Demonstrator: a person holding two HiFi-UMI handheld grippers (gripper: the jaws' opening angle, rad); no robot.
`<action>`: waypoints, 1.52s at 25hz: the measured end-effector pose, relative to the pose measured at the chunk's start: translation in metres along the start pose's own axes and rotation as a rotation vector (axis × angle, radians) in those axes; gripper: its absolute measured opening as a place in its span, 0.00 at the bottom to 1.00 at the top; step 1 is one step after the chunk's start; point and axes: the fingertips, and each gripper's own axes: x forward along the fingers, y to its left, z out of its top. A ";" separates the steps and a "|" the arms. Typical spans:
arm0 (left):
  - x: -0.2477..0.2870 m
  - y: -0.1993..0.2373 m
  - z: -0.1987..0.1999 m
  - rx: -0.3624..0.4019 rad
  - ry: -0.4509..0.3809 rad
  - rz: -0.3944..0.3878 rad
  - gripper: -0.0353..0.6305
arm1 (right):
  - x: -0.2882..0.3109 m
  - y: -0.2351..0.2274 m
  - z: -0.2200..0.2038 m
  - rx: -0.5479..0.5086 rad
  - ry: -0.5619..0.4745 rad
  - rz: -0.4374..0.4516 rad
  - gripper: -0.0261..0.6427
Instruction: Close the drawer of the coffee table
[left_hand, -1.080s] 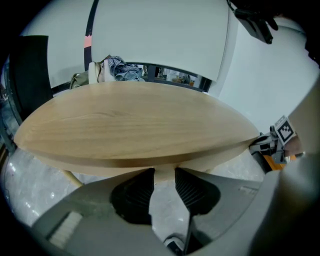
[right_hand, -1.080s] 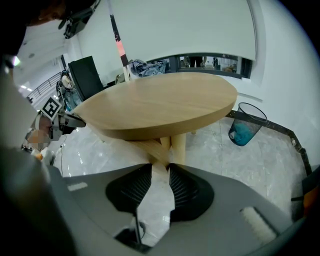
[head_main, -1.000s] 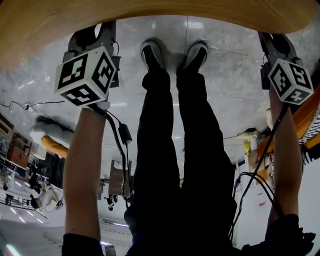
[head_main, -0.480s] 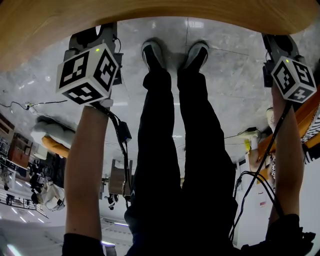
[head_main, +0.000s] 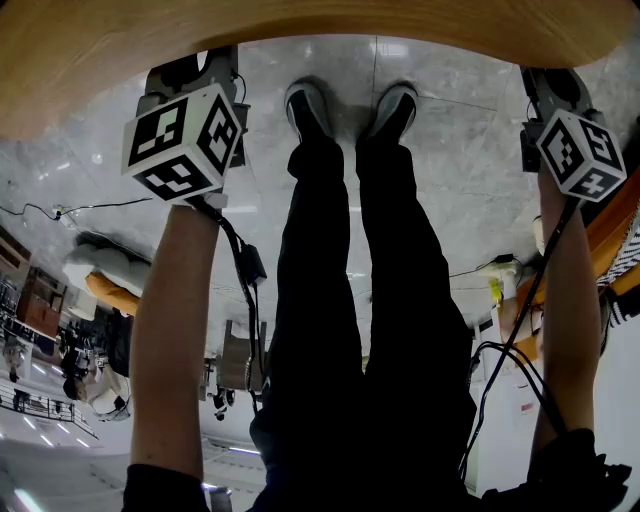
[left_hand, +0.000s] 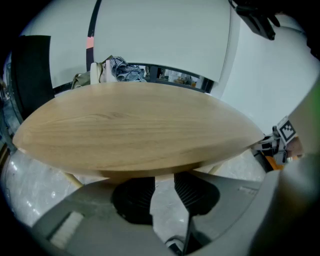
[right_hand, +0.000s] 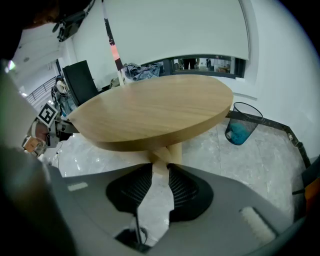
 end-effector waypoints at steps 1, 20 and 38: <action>-0.001 0.001 -0.002 0.007 0.011 0.004 0.25 | -0.002 0.001 0.001 0.005 -0.005 -0.005 0.20; -0.185 -0.146 0.092 -0.067 -0.046 -0.264 0.23 | -0.202 0.110 0.108 0.129 -0.237 0.218 0.13; -0.508 -0.233 0.334 0.132 -0.577 -0.289 0.06 | -0.504 0.201 0.342 -0.018 -0.755 0.339 0.04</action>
